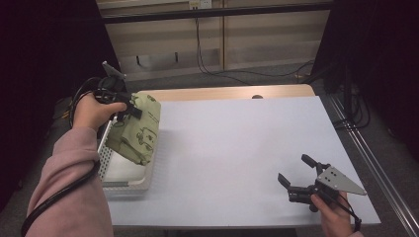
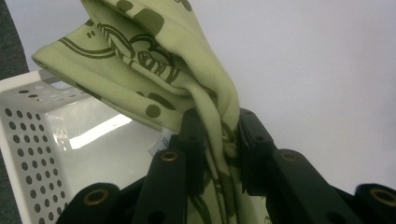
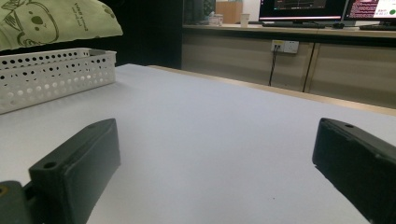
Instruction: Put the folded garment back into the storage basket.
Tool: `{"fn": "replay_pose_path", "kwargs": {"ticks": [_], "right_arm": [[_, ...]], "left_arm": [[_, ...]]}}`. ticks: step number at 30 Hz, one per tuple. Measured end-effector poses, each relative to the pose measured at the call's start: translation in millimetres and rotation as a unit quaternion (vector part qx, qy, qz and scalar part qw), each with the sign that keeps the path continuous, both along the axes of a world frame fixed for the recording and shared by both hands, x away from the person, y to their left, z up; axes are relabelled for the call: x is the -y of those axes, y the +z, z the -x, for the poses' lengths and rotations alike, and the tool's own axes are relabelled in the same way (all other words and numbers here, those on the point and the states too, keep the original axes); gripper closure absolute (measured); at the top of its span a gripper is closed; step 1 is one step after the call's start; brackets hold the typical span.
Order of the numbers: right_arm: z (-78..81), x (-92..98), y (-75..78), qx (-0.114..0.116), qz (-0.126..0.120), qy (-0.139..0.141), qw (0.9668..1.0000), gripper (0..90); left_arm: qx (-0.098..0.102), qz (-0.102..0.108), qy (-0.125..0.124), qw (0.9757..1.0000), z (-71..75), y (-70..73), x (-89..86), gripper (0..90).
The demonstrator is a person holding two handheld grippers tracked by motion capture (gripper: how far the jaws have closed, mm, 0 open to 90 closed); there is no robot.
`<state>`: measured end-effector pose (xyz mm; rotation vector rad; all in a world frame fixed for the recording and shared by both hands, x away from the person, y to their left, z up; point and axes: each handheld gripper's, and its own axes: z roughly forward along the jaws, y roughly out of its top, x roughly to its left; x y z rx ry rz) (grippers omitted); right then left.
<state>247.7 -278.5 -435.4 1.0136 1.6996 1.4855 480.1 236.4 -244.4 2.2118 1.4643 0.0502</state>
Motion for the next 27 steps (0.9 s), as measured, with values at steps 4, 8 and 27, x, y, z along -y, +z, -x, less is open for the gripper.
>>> {"fn": "replay_pose_path", "kwargs": {"ticks": [4,8,27], "right_arm": [[0.0,0.0,0.0,0.000,0.000,0.000,1.0000,0.5],[0.0,0.0,-0.1,0.000,0.000,0.000,1.0000,0.5],[0.0,-0.4,-0.1,-0.001,-0.001,0.003,1.0000,0.5]], "left_arm": [[0.005,0.000,0.000,1.0000,-0.1,-1.3,-1.4,74.9],[-0.001,-0.003,-0.002,1.0000,0.1,-1.2,-4.0,74.9],[-0.007,-0.012,0.010,0.9998,2.9,-2.2,-14.0,74.9]]}}
